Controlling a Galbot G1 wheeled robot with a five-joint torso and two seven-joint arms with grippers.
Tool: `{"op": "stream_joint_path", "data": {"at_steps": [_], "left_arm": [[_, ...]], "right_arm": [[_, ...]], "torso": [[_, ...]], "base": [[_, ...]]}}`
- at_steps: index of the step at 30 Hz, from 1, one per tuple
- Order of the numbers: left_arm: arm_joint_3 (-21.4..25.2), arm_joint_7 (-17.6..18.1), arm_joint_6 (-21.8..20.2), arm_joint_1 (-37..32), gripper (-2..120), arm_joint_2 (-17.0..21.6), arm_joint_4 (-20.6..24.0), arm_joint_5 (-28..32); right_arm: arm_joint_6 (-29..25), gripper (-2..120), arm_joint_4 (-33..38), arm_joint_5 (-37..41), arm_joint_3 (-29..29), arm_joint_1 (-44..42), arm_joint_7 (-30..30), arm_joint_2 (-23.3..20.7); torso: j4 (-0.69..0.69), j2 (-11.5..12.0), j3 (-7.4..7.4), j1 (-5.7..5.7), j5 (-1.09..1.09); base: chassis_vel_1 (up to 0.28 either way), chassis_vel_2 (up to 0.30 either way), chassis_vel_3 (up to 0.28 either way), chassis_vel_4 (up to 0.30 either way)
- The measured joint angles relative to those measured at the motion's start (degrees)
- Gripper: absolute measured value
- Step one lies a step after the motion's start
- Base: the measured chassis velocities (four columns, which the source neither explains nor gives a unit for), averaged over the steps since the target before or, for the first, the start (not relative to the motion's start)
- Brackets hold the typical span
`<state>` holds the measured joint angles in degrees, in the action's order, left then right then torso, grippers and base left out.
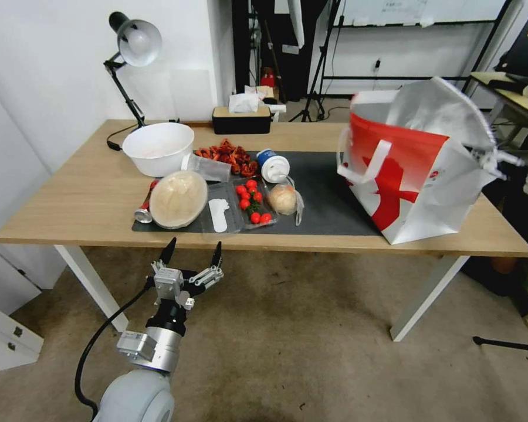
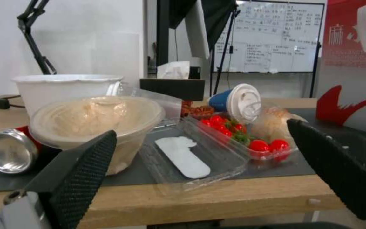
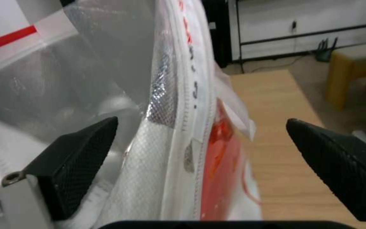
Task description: Pick up the food delivery bag from the floor and place it on the table.
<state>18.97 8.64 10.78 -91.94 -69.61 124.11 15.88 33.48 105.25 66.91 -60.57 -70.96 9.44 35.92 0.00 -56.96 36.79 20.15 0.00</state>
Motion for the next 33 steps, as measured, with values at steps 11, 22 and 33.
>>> {"op": "stream_joint_path", "data": {"at_steps": [11, 22, 33], "left_arm": [[-0.2, -0.1, 0.2, -0.3, 100, -0.3, 0.3, -0.2], [4.4, 2.1, 0.2, -3.5, 100, -2.3, 3.6, -1.2], [4.5, 3.1, -2.7, -2.9, 100, -2.3, 5.1, -0.9]], "right_arm": [[-4.5, 100, 4.0, 7.6, -5.2, 0.1, 0.4, -2.3], [-7.9, 100, 15.1, 0.5, -7.4, -5.0, 3.1, 1.8], [-17.1, 100, 28.2, -19.4, -16.5, -25.1, 7.9, 15.8]], "torso": [[0.01, 0.0, 0.00, 0.00, -0.02], [0.00, 0.0, 0.01, 0.01, 0.01], [-0.04, 0.0, -0.01, 0.01, -0.01]], "base": [[0.000, 0.000, 0.000, 0.000], [0.000, 0.000, 0.000, 0.000], [0.000, 0.000, 0.000, 0.000]]}}
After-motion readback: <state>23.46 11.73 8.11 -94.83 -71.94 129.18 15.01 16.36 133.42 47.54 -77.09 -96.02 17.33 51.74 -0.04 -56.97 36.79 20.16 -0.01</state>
